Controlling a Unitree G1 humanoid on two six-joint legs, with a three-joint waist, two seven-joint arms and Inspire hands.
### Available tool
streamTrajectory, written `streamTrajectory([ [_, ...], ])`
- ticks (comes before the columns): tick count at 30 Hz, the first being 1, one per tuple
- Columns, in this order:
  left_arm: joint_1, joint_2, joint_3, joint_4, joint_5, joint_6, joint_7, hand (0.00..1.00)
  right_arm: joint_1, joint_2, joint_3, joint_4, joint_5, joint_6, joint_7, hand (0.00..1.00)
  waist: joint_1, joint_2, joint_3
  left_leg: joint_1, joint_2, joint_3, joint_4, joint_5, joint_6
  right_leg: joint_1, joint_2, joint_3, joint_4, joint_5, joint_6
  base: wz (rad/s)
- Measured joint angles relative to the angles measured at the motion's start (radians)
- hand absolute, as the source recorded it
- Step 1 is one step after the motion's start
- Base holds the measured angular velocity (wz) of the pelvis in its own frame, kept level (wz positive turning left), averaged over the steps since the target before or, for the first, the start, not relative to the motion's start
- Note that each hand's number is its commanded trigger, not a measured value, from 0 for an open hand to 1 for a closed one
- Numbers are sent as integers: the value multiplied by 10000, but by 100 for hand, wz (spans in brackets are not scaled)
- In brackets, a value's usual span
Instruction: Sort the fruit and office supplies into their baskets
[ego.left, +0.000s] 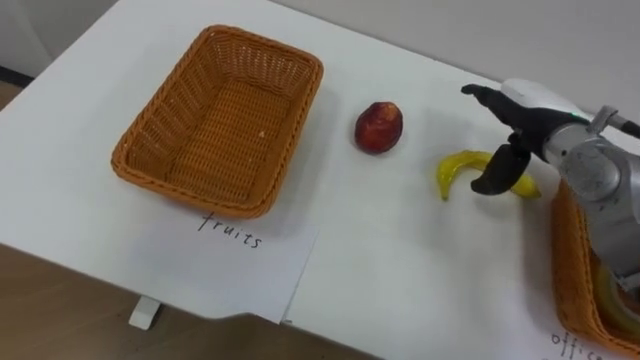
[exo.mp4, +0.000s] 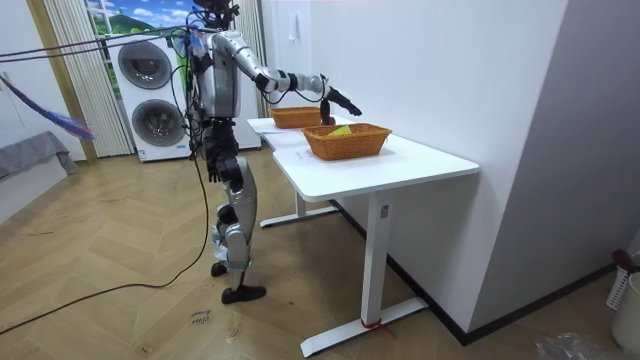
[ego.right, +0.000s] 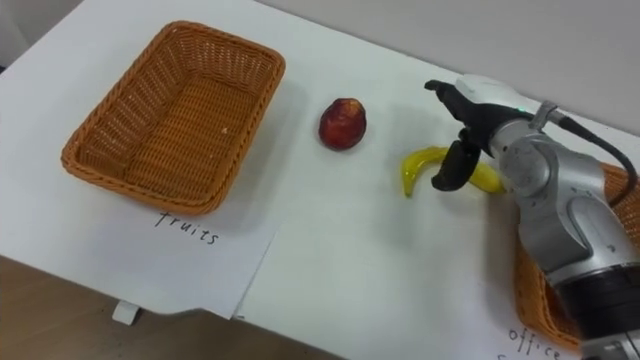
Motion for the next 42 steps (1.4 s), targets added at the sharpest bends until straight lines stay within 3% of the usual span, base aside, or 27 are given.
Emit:
streamTrajectory([
  [6, 31, -85, -3, -11, 38, -22, 0, 0, 208, 244, -13, -2, -218, -81, -431, 0, -28, -12, -9, -16, -10, -14, 1, 0, 1, -3, -12, -26, 1, 1, 1, 0],
  [28, 37, -87, -34, -46, 65, -31, 1, 0, 382, 385, -15, 0, -283, -86, -975, 0, -4, -26, -22, -21, -10, -25, 8, 0, 1, 7, -15, -53, 2, 1, 1, 0],
  [42, 29, -105, -141, -93, 14, 158, -34, 0, 602, 553, -10, 244, -279, -78, -1018, 0, 9, 131, 20, -44, -11, -42, 6, 0, 1, -2, -16, -76, -5, 1, 2, 0],
])
